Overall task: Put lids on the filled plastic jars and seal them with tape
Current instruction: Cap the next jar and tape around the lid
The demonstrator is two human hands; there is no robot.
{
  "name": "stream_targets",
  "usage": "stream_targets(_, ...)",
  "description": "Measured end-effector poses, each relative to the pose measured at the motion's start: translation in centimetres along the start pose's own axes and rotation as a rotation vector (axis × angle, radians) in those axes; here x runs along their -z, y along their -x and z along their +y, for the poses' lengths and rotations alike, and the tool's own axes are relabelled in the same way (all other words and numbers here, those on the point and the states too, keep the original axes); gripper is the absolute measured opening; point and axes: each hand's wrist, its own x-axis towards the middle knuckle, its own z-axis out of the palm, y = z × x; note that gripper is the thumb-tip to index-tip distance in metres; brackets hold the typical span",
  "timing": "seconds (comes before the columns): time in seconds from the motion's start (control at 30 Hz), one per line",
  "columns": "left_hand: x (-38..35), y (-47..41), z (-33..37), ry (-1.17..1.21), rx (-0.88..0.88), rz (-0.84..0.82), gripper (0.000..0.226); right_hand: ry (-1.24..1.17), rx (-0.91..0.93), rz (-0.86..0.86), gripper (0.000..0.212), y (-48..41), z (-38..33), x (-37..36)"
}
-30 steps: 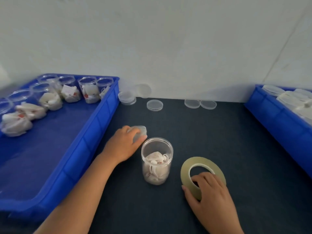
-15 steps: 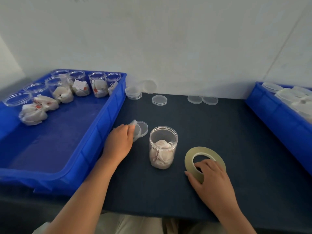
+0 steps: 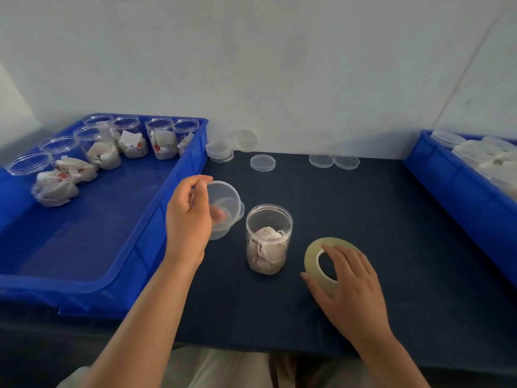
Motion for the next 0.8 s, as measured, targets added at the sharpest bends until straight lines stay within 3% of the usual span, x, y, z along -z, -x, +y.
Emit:
stream_targets(0.07,-0.8,0.9,1.0,0.024,0.083,-0.140,0.016,-0.197,-0.085,-0.055,0.089,-0.3,-1.9,0.3)
stream_targets(0.17,-2.5,1.8,1.8,-0.182,0.109,-0.376,0.069,-0.299,-0.153,-0.190,0.117,-1.3,-5.0,-0.8)
stream_targets(0.23,-3.5,2.4,2.1,-0.426,0.001,-0.450,0.087,-0.311,-0.135,-0.208,0.112,-2.0,-6.5,-1.7)
stream_targets(0.33,-3.8,3.1,2.6,-0.683,-0.267,-0.368,0.083,-0.368,-0.132,-0.149,0.093,-2.4,-7.4,-3.0)
stream_targets(0.4,-3.7,3.2,2.6,-0.803,-0.429,-0.364,0.079,-0.360,-0.137,-0.125,0.091,-2.1,-7.3,-3.6)
stream_targets(0.53,-3.6,3.0,2.6,-0.842,-0.393,-0.534,0.065,-0.375,-0.135,-0.116,0.088,-1.8,-7.0,-4.1)
stream_targets(0.67,-3.9,3.4,3.1,-0.869,-0.370,-0.628,0.081,-0.435,-0.127,-0.069,0.077,-1.4,-7.2,-3.9)
stream_targets(0.8,-4.4,3.5,3.4,-0.984,-0.479,-0.648,0.092,-0.540,-0.118,-0.079,0.074,-1.4,-7.2,-3.6)
